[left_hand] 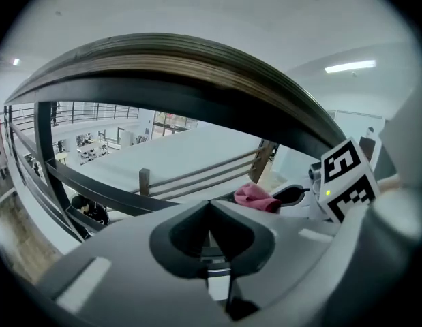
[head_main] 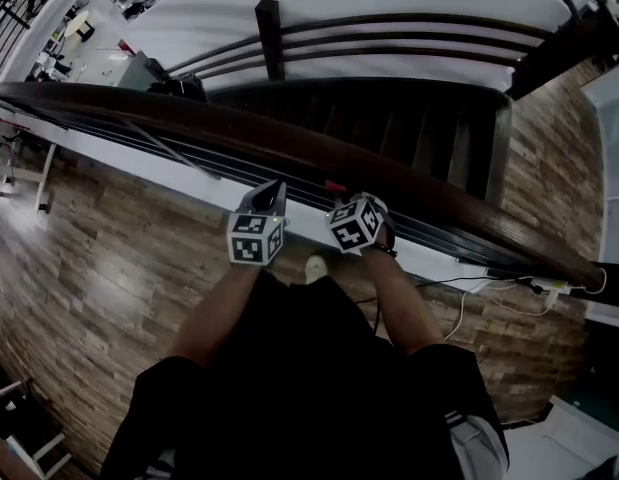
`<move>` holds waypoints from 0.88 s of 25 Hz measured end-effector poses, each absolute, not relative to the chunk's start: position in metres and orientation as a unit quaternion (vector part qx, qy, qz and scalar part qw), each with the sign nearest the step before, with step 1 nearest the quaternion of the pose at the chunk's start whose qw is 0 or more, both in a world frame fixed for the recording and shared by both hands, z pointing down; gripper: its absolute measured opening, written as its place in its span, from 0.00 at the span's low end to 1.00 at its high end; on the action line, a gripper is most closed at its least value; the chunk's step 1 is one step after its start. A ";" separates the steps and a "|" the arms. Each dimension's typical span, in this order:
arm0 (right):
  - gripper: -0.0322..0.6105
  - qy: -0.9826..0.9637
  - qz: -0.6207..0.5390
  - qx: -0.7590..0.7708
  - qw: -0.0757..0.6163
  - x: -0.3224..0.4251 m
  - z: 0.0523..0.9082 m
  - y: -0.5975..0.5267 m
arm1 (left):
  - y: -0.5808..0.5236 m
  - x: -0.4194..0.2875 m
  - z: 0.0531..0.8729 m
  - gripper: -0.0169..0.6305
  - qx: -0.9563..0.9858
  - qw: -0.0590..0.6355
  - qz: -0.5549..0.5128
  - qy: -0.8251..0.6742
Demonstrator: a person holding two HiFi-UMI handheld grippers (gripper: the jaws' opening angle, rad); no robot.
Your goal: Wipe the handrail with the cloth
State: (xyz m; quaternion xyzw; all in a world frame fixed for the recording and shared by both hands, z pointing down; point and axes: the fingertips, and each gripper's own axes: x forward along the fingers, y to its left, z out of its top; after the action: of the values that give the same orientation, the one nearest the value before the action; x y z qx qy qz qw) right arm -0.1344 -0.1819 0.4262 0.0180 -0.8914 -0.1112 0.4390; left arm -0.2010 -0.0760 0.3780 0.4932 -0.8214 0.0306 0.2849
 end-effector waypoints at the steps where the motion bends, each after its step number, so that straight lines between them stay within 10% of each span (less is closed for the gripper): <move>1: 0.13 -0.891 -0.113 0.017 0.439 -0.138 0.427 -0.178 | -0.072 -0.204 0.380 0.03 0.493 0.286 0.029 -0.821; 22: 0.13 -0.870 -0.120 0.055 0.475 -0.198 0.426 -0.131 | -0.028 -0.286 0.396 0.03 0.516 0.308 0.024 -0.799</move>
State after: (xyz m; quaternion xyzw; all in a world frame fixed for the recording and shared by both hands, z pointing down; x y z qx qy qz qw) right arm -0.1983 -0.1308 0.4264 0.0551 -0.8699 -0.1204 0.4751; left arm -0.2861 -0.0281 0.3957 0.5163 -0.7987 0.0244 0.3080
